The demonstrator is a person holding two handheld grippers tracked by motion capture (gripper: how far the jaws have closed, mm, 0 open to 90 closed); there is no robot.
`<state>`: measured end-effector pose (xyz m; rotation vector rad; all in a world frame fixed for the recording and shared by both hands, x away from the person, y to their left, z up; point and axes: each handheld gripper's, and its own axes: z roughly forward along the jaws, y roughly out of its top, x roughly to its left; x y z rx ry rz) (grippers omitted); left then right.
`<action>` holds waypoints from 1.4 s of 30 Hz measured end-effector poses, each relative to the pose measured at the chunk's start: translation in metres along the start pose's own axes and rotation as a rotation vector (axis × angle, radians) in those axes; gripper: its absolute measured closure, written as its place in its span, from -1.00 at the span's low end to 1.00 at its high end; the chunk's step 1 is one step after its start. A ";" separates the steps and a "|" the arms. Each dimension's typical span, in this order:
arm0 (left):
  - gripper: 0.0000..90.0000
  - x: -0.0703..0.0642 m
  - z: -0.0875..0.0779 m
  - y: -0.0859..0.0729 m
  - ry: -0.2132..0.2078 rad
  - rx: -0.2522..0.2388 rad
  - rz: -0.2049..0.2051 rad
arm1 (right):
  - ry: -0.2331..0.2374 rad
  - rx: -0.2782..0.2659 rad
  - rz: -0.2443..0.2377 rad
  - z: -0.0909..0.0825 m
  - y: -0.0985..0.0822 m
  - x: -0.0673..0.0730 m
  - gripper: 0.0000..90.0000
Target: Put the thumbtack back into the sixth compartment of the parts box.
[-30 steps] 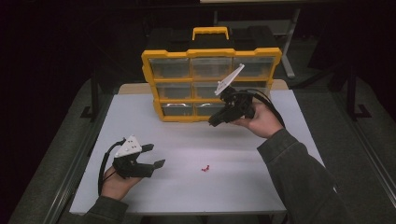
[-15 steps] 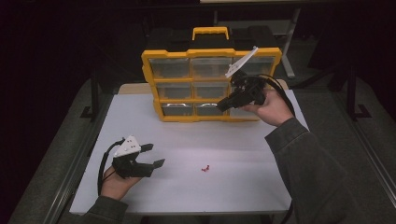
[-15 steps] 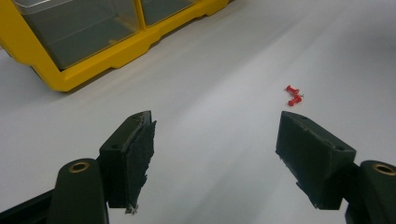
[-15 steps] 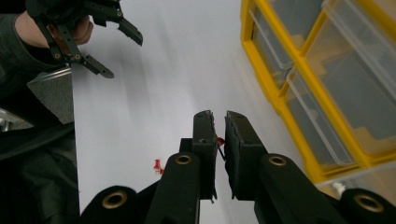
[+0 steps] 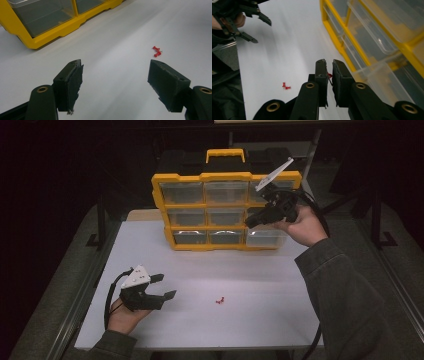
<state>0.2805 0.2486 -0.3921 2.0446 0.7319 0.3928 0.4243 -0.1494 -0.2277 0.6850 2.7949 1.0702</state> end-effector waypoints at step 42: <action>-0.39 0.000 -0.001 -0.001 0.000 -0.001 -0.009 | -0.062 -0.010 0.107 -0.011 -0.024 -0.018 0.68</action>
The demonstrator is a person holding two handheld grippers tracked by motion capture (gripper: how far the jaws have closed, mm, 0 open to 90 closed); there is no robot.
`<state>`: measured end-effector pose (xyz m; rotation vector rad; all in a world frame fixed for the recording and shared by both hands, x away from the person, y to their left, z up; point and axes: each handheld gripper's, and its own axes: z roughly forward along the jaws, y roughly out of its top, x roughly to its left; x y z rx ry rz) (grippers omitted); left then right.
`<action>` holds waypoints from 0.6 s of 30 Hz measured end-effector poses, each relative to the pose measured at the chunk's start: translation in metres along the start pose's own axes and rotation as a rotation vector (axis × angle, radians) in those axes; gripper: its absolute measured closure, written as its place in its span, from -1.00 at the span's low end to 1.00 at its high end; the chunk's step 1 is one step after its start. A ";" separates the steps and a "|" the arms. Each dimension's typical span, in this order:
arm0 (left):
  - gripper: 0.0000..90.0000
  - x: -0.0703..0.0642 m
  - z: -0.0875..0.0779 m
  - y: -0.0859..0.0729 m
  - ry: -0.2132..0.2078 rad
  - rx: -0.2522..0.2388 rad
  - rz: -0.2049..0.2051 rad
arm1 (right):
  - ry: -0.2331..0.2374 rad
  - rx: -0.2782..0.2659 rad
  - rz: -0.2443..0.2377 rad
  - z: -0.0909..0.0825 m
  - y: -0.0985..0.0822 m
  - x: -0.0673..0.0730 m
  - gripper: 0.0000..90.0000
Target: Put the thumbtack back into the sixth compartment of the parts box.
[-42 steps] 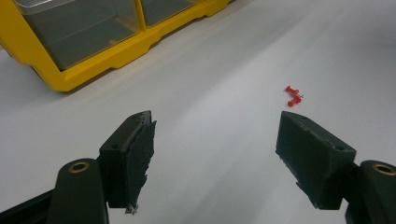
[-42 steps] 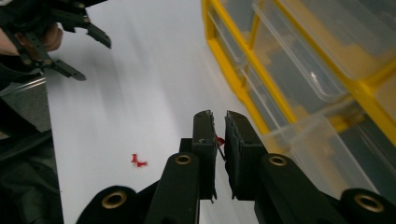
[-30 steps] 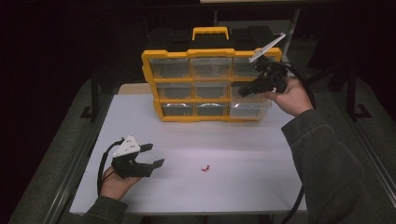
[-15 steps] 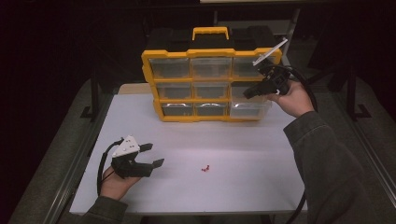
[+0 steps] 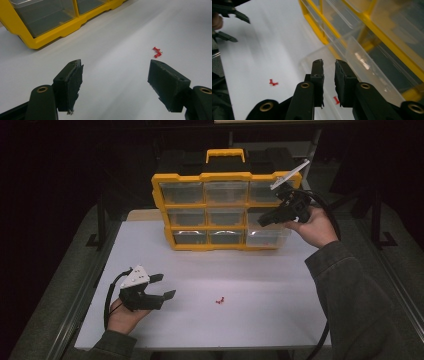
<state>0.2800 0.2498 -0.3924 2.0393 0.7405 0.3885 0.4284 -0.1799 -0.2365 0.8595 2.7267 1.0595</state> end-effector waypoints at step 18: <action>-0.39 0.001 0.000 0.000 0.003 -0.003 0.003 | 0.117 -0.001 -0.106 0.024 -0.021 0.053 0.61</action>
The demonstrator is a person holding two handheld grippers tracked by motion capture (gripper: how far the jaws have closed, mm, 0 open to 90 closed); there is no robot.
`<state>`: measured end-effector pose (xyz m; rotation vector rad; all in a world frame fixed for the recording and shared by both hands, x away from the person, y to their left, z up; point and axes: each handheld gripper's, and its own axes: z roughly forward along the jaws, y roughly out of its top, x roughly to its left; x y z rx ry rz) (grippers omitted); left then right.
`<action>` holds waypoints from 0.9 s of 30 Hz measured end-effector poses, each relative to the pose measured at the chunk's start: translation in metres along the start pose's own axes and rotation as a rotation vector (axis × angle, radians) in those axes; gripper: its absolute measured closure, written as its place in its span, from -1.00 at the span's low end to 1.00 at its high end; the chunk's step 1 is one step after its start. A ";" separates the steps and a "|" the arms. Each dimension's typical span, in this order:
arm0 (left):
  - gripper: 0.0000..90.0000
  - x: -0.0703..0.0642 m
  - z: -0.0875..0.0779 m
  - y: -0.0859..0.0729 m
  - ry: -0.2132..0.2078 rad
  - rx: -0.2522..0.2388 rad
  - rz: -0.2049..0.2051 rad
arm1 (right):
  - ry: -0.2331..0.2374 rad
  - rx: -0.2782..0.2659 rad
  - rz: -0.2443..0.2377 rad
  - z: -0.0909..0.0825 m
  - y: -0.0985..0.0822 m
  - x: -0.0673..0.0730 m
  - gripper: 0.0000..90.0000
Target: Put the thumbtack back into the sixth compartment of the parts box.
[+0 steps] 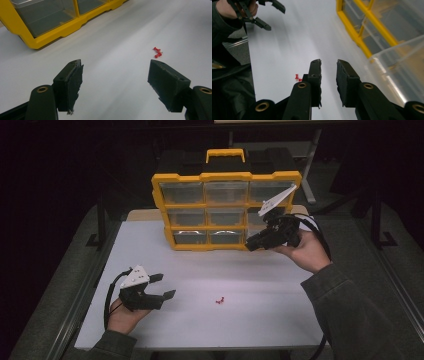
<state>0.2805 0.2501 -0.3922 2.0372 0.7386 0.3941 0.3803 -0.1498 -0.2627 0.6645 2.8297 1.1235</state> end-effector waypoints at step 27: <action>-0.40 -0.001 0.001 0.000 -0.004 0.002 0.002 | 0.094 0.093 -0.067 0.108 -0.035 0.028 0.50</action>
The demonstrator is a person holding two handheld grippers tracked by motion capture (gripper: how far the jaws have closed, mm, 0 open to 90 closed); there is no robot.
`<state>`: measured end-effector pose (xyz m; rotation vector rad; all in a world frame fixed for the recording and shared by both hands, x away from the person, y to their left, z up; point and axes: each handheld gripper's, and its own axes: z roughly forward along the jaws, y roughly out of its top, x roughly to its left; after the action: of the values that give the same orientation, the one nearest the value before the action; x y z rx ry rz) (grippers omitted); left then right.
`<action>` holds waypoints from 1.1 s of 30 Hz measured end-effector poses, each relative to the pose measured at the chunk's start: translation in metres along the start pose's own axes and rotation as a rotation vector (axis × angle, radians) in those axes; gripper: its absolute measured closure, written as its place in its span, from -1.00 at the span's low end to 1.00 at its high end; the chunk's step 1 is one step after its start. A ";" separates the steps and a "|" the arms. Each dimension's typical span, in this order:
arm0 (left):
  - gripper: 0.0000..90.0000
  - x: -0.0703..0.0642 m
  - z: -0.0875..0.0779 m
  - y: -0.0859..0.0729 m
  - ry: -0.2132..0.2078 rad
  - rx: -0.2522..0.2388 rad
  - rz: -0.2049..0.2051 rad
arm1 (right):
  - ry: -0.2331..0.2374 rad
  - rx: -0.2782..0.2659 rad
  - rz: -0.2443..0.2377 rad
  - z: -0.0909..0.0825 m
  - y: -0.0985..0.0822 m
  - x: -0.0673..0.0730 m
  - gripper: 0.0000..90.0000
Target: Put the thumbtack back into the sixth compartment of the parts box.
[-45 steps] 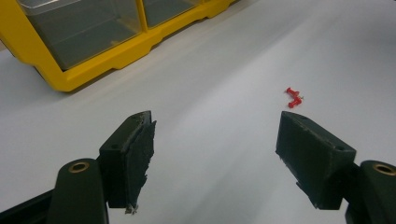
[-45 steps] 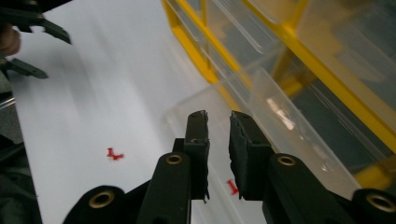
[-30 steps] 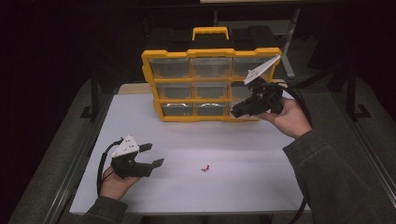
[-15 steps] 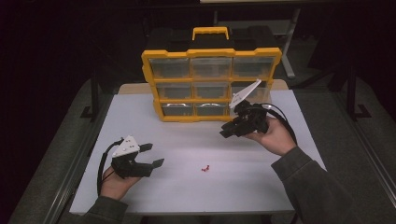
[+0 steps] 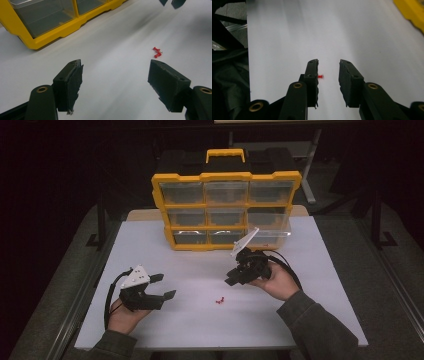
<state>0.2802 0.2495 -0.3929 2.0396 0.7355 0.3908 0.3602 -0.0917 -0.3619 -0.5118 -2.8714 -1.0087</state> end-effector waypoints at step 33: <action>-0.40 0.002 -0.001 -0.001 0.000 0.009 0.006 | 0.046 0.160 -0.046 0.078 -0.004 0.017 0.62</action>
<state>0.2807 0.2515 -0.3930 2.0505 0.7328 0.3920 0.3469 -0.0417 -0.4226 -0.4074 -2.9028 -0.7756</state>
